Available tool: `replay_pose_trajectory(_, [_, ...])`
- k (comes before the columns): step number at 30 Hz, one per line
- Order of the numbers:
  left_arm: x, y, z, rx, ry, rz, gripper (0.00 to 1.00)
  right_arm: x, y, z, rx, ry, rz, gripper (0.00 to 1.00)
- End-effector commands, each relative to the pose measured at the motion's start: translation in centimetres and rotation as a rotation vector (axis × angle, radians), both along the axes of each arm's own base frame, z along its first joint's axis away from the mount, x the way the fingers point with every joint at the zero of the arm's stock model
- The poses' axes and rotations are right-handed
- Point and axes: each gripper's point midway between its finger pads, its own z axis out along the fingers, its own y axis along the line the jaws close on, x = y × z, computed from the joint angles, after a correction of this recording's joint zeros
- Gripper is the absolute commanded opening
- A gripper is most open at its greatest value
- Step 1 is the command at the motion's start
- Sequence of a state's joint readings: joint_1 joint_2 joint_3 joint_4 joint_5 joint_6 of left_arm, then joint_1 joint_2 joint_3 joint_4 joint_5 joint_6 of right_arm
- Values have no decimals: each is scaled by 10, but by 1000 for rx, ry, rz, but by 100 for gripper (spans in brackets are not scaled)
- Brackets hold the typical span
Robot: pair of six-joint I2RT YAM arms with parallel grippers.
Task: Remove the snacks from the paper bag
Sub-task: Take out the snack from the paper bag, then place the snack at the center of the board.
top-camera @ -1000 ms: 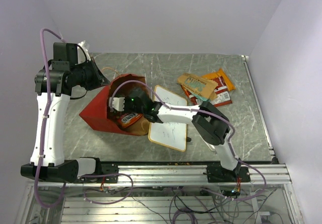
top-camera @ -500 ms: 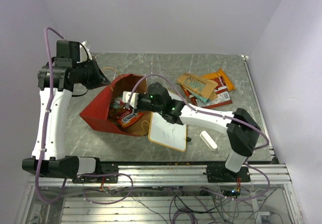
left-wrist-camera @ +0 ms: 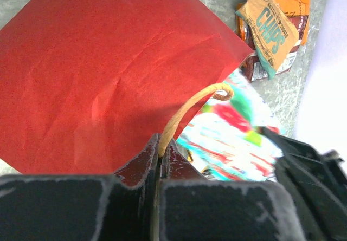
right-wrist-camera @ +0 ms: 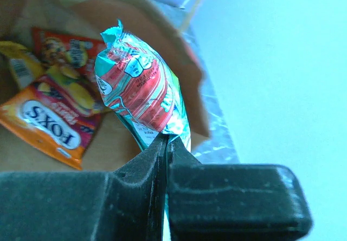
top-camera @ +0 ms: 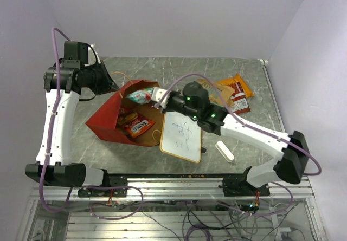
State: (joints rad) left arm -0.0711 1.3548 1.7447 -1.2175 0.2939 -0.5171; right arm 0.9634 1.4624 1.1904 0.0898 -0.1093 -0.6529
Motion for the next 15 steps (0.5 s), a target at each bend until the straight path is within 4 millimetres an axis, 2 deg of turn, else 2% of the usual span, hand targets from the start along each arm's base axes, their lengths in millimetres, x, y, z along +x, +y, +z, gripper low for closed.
replay_pose_trajectory(1, [5, -1, 7, -2, -16, 5, 7, 17, -50, 63, 98, -136, -138, 0])
replay_pose_trajectory(5, [4, 1, 5, 11, -8, 9, 7, 36, -101, 82, 184, -153, -271, 0])
replay_pose_trajectory(8, [6, -2, 1, -5, 6, 5, 7, 47, -139, 82, 227, -148, -377, 0])
replay_pose_trajectory(10, [6, -3, 1, -6, 8, -1, 7, 55, -161, 80, 243, -143, -455, 0])
replay_pose_trajectory(13, [4, 1, 5, 16, -5, 7, 7, 70, -189, 60, 233, -101, -570, 0])
replay_pose_trajectory(15, [4, 0, 4, 11, -2, 9, 7, 87, -214, 50, 233, -58, -707, 0])
